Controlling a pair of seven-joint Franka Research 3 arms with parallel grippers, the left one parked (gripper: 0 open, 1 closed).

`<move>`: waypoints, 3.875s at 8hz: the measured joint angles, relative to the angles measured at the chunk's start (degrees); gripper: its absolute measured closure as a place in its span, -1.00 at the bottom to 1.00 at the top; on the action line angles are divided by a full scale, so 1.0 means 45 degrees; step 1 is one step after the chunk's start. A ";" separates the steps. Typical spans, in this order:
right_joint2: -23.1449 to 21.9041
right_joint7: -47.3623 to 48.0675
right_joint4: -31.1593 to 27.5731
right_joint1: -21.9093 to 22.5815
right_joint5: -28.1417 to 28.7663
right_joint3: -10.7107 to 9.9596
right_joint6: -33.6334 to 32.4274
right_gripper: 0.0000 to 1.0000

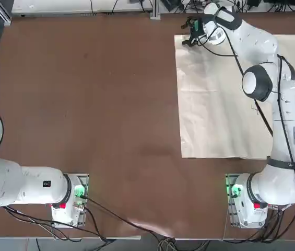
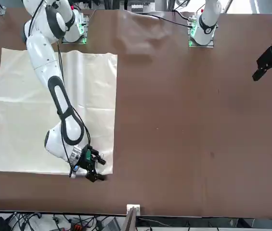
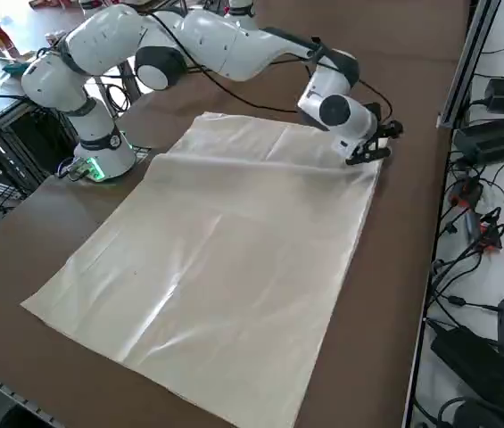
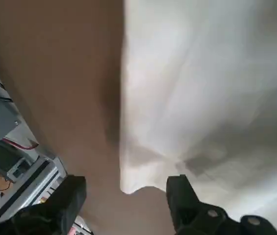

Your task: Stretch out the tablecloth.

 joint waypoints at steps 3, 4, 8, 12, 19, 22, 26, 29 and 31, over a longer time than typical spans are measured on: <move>-0.1501 -0.0290 0.0340 -0.0013 -0.0669 -0.1694 -0.2342 -1.00; -0.2108 -0.0660 0.0265 -0.0053 -0.1817 -0.2048 -0.3062 -1.00; -0.4096 -0.4165 -0.0297 -0.0832 -0.5983 -0.2311 -0.5293 -1.00; -0.6119 -0.5749 -0.1124 -0.0775 -0.9122 -0.2287 -0.6762 -1.00; -1.1562 -0.6752 -1.3059 -0.0715 -0.9987 -0.2249 -0.2745 -0.87; -1.2096 -0.6800 -1.6399 -0.0969 -0.9996 -0.2295 -0.2048 -0.32; -1.2037 -0.7332 -1.7425 -0.1907 -0.9995 -0.2316 -0.2060 0.83; -1.1535 -0.7339 -1.7563 -0.1886 -0.9990 -0.2193 -0.2049 0.87; -1.1270 -0.7353 -1.7532 -0.1818 -0.9984 -0.2095 -0.2006 0.95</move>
